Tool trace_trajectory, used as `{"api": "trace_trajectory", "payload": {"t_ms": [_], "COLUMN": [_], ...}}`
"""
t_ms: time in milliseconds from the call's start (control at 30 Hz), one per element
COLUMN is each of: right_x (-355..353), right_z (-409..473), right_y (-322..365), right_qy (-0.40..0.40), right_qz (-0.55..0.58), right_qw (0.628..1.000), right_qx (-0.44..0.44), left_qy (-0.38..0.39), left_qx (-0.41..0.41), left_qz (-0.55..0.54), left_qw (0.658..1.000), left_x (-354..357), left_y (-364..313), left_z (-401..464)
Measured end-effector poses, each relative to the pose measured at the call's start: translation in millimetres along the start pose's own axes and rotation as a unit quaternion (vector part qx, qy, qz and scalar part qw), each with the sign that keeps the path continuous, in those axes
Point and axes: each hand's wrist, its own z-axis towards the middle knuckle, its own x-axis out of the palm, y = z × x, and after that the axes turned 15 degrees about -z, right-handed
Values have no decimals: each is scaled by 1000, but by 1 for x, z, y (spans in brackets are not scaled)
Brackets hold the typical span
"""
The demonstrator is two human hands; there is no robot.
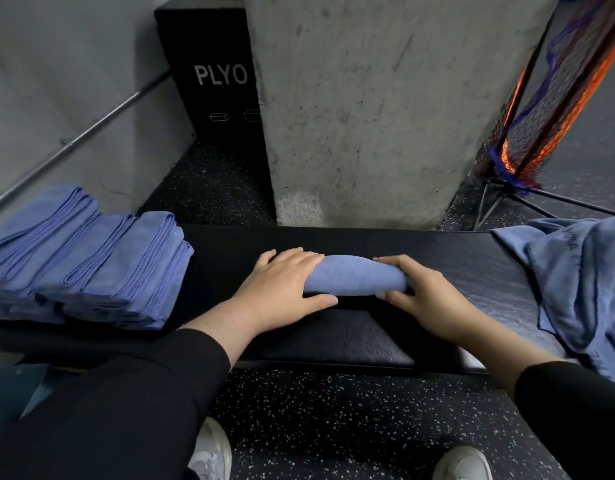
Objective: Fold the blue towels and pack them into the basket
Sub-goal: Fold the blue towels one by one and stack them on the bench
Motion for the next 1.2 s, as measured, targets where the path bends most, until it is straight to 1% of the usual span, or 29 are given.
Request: {"api": "trace_trajectory", "payload": {"t_ms": [67,100,133,200,267,300,367,433,500,533,567,633,700,767,900,1033,1200], "right_x": [-9,-12,-16,-20,-23,-25,-29,-30,-30,-30,-30,-29,-27,-22,-15,-23,-27], "right_z": [4,6,9,13,17,19,21,20,20,20,20,19,18,19,33,65,109], "right_y": [12,18,24,37,50,57,71,87,103,112,121,137,152,166,203,253,316], "right_qy": [-7,-20,-37,-66,-62,-40,30,93,111,101,88,76,89,103,96,86,87], "right_qz": [105,145,180,243,342,397,476,503,522,535,550,573,575,567,556,523,477], "right_qw": [994,988,980,962,925,900,859,843,833,827,819,806,805,808,814,841,871], "right_qx": [44,57,71,107,155,175,187,168,144,139,136,128,118,124,138,109,76], "left_qy": [-10,-19,-26,-56,-92,-105,-124,-151,-157,-149,-140,-140,-161,-174,-199,-254,-311], "left_qx": [-9,-22,-41,-63,-74,-80,-103,-141,-171,-172,-167,-163,-172,-180,-183,-187,-190], "left_qz": [-26,-72,-149,-308,-398,-430,-477,-519,-566,-580,-586,-576,-566,-572,-583,-588,-619], "left_qw": [1000,997,988,948,910,893,864,829,791,782,781,789,790,781,766,745,696], "left_x": [-6,-10,-15,-25,-38,-44,-55,-66,-76,-80,-83,-86,-92,-101,-117,-137,-164], "left_y": [-2,-2,-3,-6,-10,-12,-13,-12,-9,-9,-8,-3,5,15,32,57,88], "left_z": [0,-1,-2,-7,-13,-18,-26,-37,-51,-60,-69,-87,-103,-118,-143,-162,-178]}}
